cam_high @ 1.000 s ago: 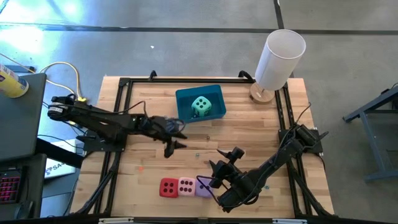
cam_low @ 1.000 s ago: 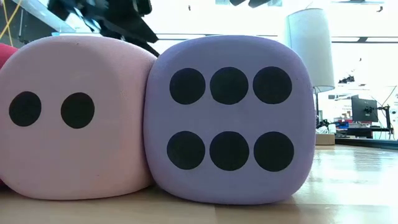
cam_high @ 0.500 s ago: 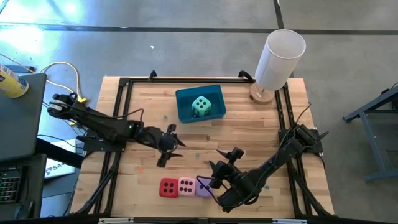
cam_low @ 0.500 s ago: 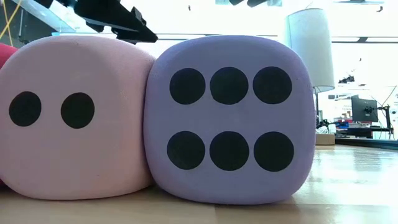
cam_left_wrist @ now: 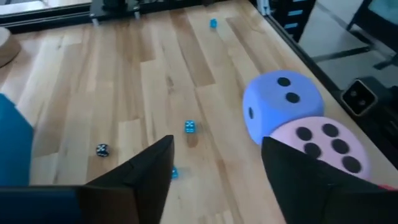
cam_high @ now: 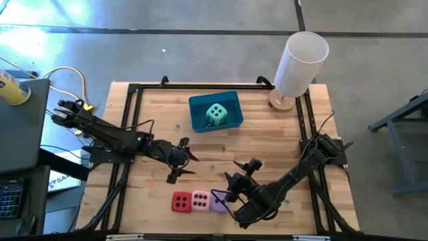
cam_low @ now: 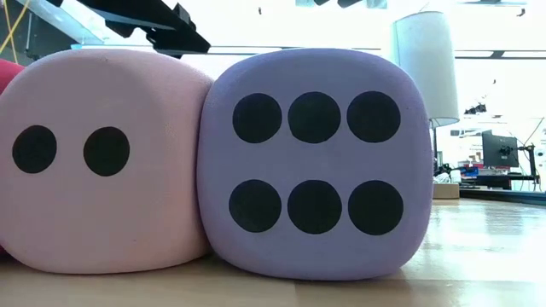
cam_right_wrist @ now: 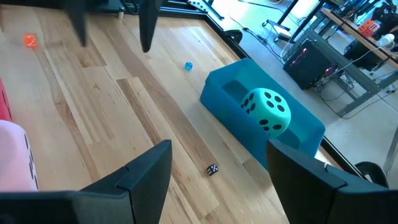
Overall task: Pick & Place Dice
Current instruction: Put the large red dice into the blue bin
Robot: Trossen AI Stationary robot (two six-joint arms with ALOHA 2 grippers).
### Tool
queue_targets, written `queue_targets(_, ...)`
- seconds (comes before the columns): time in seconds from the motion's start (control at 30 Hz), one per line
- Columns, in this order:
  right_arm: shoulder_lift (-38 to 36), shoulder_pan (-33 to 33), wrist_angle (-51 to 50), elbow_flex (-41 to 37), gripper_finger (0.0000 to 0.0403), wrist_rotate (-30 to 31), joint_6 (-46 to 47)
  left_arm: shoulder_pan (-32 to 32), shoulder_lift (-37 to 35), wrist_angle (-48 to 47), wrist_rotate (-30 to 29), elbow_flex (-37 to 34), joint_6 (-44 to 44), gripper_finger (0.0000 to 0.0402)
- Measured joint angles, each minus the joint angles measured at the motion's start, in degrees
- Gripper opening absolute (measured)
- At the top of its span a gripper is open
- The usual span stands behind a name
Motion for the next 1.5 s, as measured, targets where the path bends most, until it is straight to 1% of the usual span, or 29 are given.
queue_targets(0.17,0.0,0.0,0.0,0.0,0.0249,0.0,0.0,-1.4,0.0,0.0,-0.7,0.0,-0.1,0.0311)
queue_targets(0.27,0.0,0.0,0.0,0.0,0.0249,0.0,0.0,-2.1,0.0,0.0,-4.7,0.0,-0.1,0.0349)
queue_targets(0.33,0.0,0.0,0.0,0.0,0.0249,0.0,0.0,-2.6,0.0,0.0,-7.2,0.0,-0.1,0.0369)
queue_targets(0.47,0.0,-0.1,0.2,0.0,0.0249,0.0,-1.3,-3.7,0.0,0.0,-9.2,0.0,-0.1,0.0396)
queue_targets(0.57,0.0,-0.3,0.2,0.0,0.0249,0.4,-1.4,-4.7,0.0,0.0,-10.6,0.0,-0.1,0.0399)
queue_targets(0.83,0.0,-1.2,0.2,0.0,0.0249,-0.1,-1.5,-6.9,0.0,0.0,-10.7,0.0,-0.6,0.04)
queue_targets(1.03,0.0,-1.1,0.2,0.0,0.0249,-0.2,-1.5,-7.0,0.0,0.2,-10.7,0.0,-0.5,0.04)
queue_targets(1.13,0.0,-1.1,0.2,0.0,0.0249,-0.7,-1.5,-7.8,0.0,-0.6,-10.0,0.0,1.6,0.04)
queue_targets(1.23,0.0,-1.1,0.2,0.0,0.0249,-1.5,-1.5,-11.0,0.0,-2.2,-10.0,0.0,5.4,0.04)
queue_targets(1.33,0.0,-0.8,0.2,0.0,0.0249,-1.5,-1.4,-15.6,0.0,-3.3,-12.4,-0.1,5.2,0.0399)
queue_targets(1.43,0.0,-0.3,0.2,0.0,0.0249,-1.5,-1.4,-20.7,0.0,-4.1,-17.7,-0.1,1.2,0.0399)
queue_targets(1.5,0.0,0.0,0.2,0.0,0.0249,-1.5,-1.4,-24.2,0.0,-4.7,-22.2,-0.3,-1.5,0.0399)
